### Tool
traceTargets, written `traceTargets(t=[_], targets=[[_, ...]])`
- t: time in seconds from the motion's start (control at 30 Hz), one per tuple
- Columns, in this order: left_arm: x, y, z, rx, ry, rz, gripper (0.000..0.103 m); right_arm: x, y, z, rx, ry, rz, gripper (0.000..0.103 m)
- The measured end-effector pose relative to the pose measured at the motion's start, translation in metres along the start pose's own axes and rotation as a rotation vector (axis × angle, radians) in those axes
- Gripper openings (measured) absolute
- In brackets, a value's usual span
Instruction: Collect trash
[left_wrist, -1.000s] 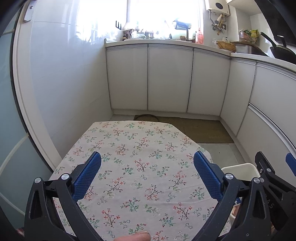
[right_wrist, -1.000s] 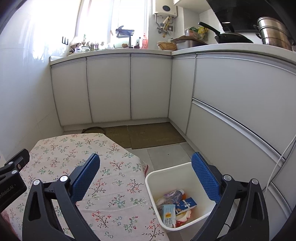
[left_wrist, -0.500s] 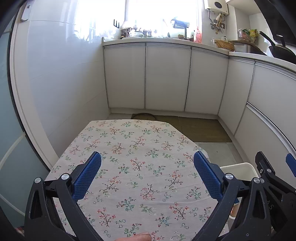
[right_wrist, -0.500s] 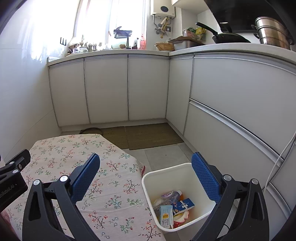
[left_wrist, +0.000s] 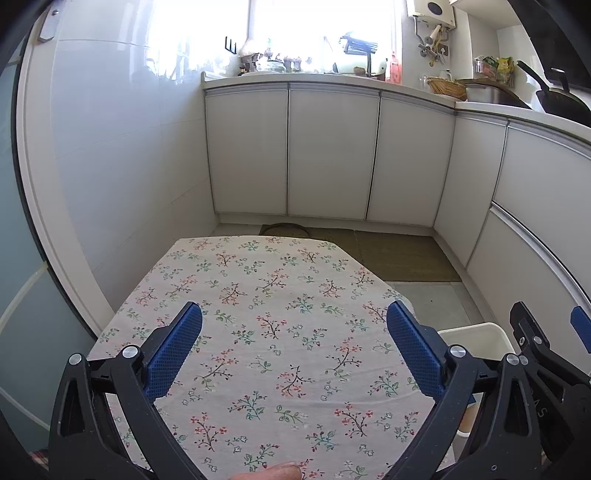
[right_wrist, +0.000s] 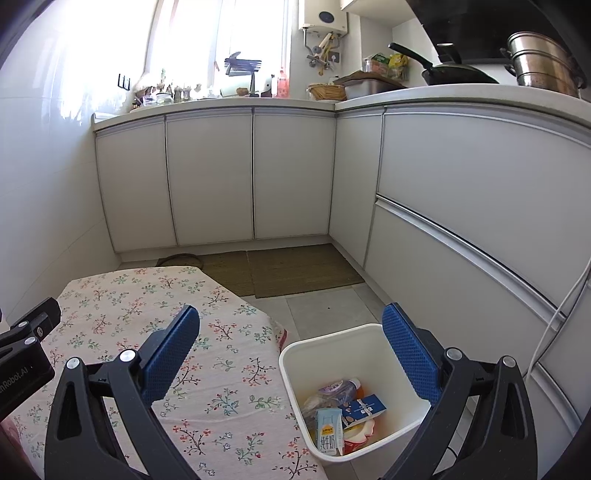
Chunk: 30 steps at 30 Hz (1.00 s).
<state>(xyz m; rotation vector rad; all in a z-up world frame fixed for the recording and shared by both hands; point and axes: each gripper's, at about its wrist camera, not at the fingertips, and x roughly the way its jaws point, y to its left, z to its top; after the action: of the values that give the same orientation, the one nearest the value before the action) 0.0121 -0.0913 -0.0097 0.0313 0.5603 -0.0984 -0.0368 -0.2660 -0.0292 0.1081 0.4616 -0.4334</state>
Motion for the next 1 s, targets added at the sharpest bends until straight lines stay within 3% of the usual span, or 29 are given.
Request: traceTargets(t=[1.0], targets=[[0.0028,-0.0021,-0.0004,0.003,0.007,-0.006,0.096,0.0009,-0.0004,0.0008,-0.002,0.002,-0.009,0.096]])
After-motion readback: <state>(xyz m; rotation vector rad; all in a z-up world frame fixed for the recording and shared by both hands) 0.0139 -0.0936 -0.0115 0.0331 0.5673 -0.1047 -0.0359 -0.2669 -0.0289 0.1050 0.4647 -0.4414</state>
